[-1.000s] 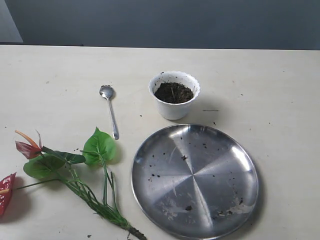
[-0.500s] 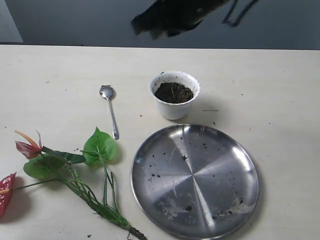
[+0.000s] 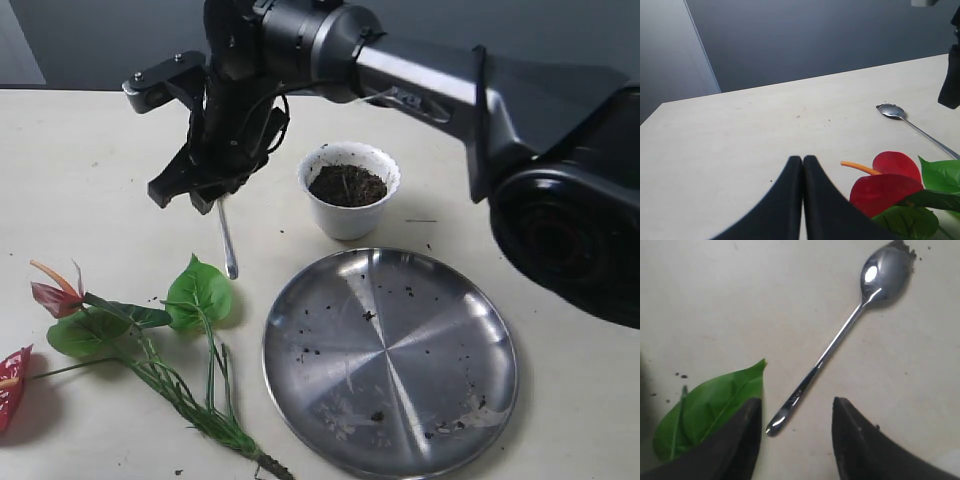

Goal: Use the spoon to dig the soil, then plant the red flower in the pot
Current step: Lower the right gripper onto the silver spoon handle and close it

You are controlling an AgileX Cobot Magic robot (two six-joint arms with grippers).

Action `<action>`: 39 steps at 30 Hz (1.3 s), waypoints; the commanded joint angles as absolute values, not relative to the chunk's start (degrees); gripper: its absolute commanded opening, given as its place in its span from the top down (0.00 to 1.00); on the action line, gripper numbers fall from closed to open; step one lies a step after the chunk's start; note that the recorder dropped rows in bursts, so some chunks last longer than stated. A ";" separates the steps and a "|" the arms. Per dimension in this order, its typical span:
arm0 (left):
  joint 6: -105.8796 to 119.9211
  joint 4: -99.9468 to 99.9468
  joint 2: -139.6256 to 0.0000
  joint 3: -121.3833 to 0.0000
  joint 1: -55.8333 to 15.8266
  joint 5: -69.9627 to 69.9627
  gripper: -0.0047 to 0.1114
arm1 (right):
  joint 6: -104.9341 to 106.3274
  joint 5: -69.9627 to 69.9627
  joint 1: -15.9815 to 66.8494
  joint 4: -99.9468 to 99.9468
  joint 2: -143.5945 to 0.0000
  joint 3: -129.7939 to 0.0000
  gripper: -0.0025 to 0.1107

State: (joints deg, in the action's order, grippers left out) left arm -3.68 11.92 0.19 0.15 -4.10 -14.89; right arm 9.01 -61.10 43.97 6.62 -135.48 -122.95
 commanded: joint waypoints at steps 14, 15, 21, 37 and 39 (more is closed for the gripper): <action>-3.90 11.63 0.00 0.00 -4.23 -14.50 0.95 | 1.09 -58.80 44.01 1.98 -145.53 -132.98 0.58; -3.90 11.63 0.00 0.00 -4.23 -14.50 0.95 | 0.66 -57.96 44.01 1.85 -145.79 -132.98 0.58; -3.90 11.63 0.00 0.00 -4.23 -14.50 0.95 | -1.31 -54.93 44.01 1.61 -147.04 -132.98 0.58; -3.90 11.63 0.00 0.00 -4.23 -14.50 0.95 | -3.43 -56.61 44.01 0.00 -149.86 -132.98 0.58; -3.90 11.63 0.00 0.00 -4.23 -14.50 0.95 | -3.43 -58.26 44.01 0.00 -149.87 -132.98 0.58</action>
